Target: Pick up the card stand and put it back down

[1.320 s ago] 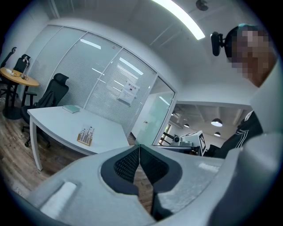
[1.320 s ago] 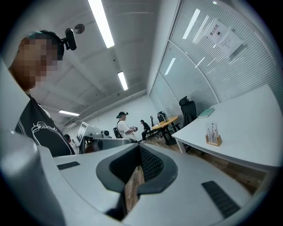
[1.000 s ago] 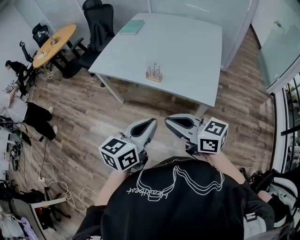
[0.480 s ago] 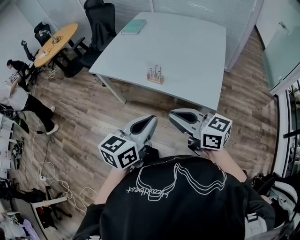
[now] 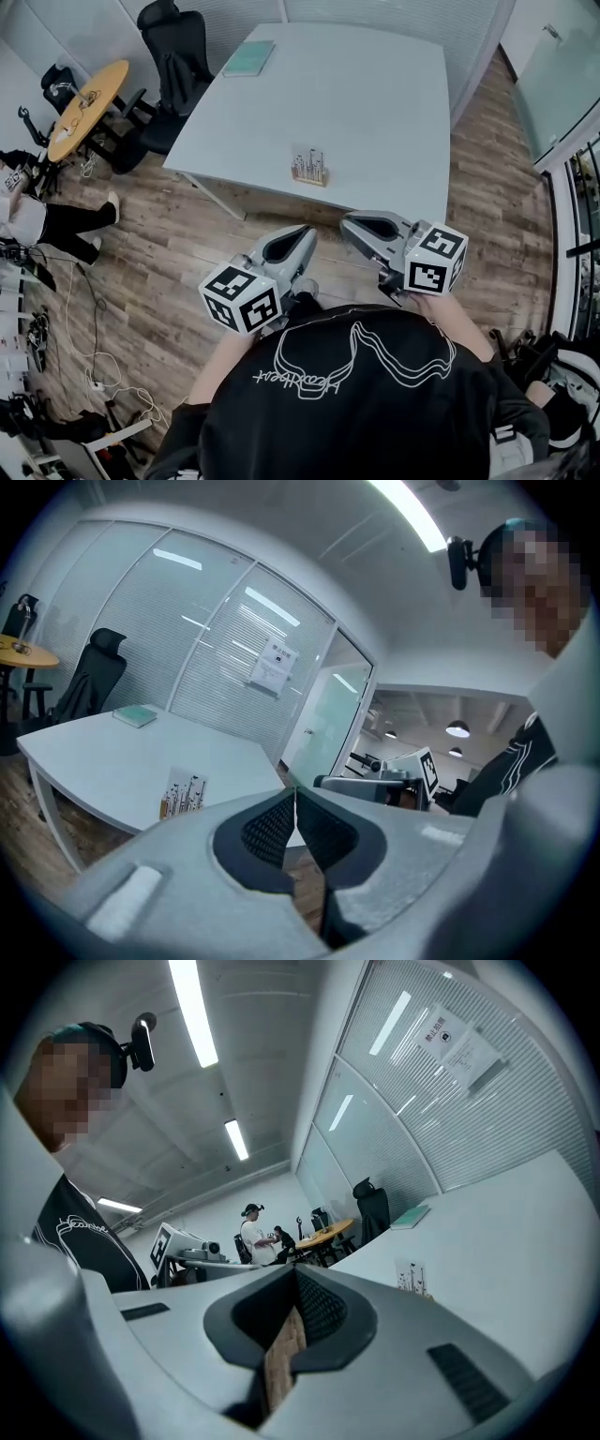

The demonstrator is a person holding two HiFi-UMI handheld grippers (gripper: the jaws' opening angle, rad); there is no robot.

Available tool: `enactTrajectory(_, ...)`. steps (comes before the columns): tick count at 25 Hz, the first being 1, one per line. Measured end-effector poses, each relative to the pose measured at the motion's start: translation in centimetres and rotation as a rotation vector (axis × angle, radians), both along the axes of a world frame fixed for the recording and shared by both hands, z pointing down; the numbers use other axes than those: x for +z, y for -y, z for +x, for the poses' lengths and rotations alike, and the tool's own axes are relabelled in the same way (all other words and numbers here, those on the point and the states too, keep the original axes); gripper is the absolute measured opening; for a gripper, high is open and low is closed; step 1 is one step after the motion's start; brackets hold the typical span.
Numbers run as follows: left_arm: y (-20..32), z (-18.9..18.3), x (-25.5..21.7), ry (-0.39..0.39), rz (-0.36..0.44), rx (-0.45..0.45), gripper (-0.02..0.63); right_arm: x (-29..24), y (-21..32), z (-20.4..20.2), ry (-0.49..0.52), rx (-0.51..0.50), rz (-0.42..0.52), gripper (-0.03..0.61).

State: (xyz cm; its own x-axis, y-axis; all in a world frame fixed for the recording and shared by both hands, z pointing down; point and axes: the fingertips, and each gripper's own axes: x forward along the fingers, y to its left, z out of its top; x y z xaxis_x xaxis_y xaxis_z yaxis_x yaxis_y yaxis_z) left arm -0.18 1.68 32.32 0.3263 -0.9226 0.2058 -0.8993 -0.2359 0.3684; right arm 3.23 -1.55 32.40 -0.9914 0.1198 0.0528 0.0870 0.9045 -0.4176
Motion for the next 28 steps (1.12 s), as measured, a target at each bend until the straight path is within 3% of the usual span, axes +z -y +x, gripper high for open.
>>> enactTrajectory(13,7.0,-11.0,2.4,0.015,-0.063,0.154,0.017,1.7,7.9,-9.3,-0.041,0.172,-0.050,0.008)
enactTrajectory(20,10.8,-15.9,6.0,0.005,-0.124,0.213,0.018,4.2,11.5,-11.8,-0.093,0.293,-0.090,0.009)
enactTrajectory(28,14.5,-19.4,11.1,-0.023,-0.184,0.254,0.018,9.0,14.6,-12.0,-0.162,0.425,-0.138,0.012)
